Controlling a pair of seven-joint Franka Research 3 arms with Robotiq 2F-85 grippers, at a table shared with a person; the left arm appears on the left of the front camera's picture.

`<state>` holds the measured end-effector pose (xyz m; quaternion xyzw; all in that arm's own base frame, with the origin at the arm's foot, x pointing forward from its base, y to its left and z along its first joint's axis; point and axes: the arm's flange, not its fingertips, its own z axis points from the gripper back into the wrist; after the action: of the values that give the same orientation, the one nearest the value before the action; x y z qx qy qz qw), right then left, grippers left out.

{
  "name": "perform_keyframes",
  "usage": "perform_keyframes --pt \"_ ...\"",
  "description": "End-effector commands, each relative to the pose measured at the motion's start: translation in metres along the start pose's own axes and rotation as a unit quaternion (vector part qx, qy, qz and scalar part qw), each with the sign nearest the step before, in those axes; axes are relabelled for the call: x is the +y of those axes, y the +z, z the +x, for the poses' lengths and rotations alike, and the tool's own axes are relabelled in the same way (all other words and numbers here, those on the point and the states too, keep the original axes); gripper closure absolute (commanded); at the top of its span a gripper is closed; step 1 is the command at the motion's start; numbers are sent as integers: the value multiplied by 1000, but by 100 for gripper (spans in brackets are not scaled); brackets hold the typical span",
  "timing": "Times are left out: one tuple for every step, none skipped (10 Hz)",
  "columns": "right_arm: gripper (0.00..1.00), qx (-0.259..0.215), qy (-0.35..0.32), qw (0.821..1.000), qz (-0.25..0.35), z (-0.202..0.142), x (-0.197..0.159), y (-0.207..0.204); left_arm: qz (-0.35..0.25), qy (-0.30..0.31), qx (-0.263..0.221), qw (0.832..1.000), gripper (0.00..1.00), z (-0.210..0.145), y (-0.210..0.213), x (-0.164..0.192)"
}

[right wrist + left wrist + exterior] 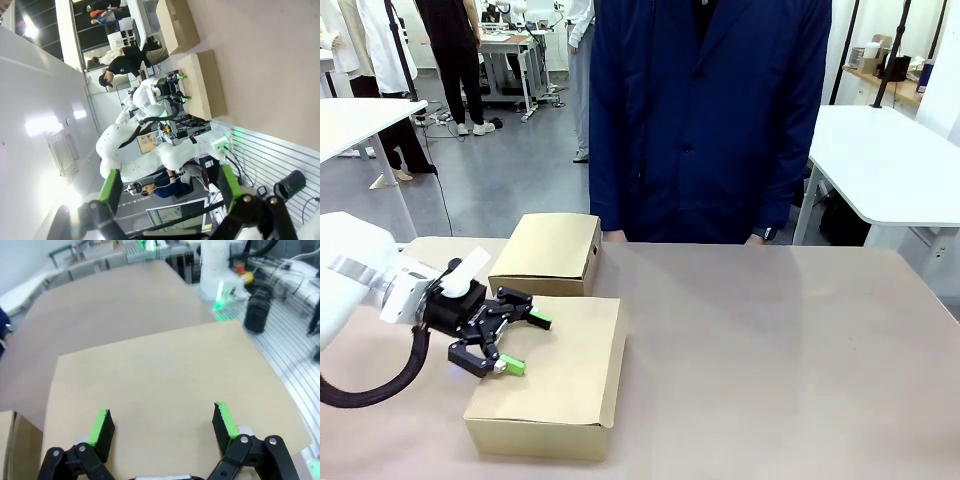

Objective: Place items inside the box.
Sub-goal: Close the lid of the Mailer Box closest to the robot.

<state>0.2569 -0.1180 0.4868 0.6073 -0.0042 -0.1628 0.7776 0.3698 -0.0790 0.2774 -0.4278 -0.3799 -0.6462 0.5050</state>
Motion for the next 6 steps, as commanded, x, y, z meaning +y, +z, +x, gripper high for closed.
perform_keyframes --pt "0 -1 6 1000 13 0 3 -2 20 62 -90 994 0 3 20 -164" --pt "0 -1 6 1000 13 0 3 -2 50 124 -140 981 0 21 65 -158" --pt "0 -1 6 1000 13 0 3 -2 37 221 -150 963 0 31 102 -161" --pt "0 -1 6 1000 13 0 3 -2 42 252 -175 951 0 36 132 -166" --pt "0 -1 6 1000 13 0 3 -2 64 271 -183 943 0 38 157 -167" --pt "0 -1 6 1000 13 0 3 -2 88 308 -158 934 0 30 180 -167"
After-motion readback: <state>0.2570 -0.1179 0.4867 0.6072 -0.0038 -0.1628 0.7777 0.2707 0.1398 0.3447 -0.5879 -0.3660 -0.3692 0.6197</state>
